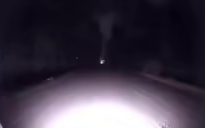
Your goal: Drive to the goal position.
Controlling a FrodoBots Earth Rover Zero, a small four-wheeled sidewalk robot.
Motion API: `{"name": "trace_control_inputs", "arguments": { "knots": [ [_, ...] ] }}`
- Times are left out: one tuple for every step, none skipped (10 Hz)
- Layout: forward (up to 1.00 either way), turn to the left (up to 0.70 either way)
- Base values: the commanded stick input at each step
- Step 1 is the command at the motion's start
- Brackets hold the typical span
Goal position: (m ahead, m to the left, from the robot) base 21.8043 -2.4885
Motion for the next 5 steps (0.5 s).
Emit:
{"name": "trace_control_inputs", "arguments": {
  "knots": [
    [1.00, 0.00],
    [1.00, 0.00],
    [1.00, 0.00],
    [1.00, 0.00],
    [1.00, 0.00]
  ]
}}
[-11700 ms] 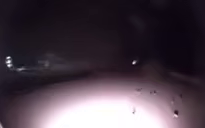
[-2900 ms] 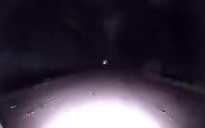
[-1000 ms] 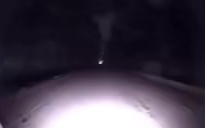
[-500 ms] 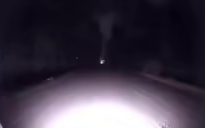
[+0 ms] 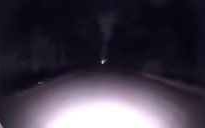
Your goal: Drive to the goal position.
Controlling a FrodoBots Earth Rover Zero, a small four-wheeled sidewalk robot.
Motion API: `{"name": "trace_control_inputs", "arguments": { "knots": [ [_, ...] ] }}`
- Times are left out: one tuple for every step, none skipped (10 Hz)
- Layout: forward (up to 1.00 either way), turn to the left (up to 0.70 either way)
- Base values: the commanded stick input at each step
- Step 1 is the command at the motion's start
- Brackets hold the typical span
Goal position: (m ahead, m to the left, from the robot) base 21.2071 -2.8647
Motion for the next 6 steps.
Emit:
{"name": "trace_control_inputs", "arguments": {
  "knots": [
    [1.00, 0.00],
    [1.00, 0.00],
    [1.00, 0.00],
    [1.00, 0.00],
    [1.00, 0.00],
    [1.00, 0.00]
  ]
}}
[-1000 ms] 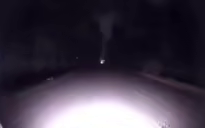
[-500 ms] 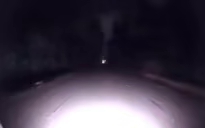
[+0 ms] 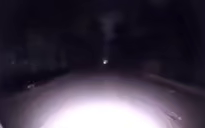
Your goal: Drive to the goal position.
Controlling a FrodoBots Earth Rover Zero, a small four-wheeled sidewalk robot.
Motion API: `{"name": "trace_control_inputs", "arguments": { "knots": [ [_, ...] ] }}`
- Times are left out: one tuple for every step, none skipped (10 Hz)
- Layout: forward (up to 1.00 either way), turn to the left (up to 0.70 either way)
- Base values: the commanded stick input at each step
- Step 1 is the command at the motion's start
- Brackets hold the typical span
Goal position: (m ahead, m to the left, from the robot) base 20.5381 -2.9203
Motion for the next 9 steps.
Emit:
{"name": "trace_control_inputs", "arguments": {
  "knots": [
    [1.00, 0.00],
    [1.00, 0.00],
    [1.00, 0.00],
    [1.00, 0.00],
    [1.00, 0.00],
    [1.00, 0.00],
    [1.00, 0.00],
    [1.00, 0.00],
    [1.00, 0.00]
  ]
}}
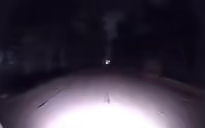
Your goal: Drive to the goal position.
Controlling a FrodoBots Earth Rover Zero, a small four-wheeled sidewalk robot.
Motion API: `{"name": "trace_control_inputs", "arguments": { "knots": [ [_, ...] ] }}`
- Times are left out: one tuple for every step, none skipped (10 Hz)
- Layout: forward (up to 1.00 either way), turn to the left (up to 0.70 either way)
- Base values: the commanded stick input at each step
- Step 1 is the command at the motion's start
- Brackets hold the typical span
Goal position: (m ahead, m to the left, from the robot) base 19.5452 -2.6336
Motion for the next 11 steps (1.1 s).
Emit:
{"name": "trace_control_inputs", "arguments": {
  "knots": [
    [1.00, 0.00],
    [1.00, 0.00],
    [1.00, 0.00],
    [1.00, 0.00],
    [1.00, 0.00],
    [1.00, 0.00],
    [1.00, -0.06],
    [1.00, -0.27],
    [1.00, -0.27],
    [1.00, -0.27],
    [1.00, -0.27]
  ]
}}
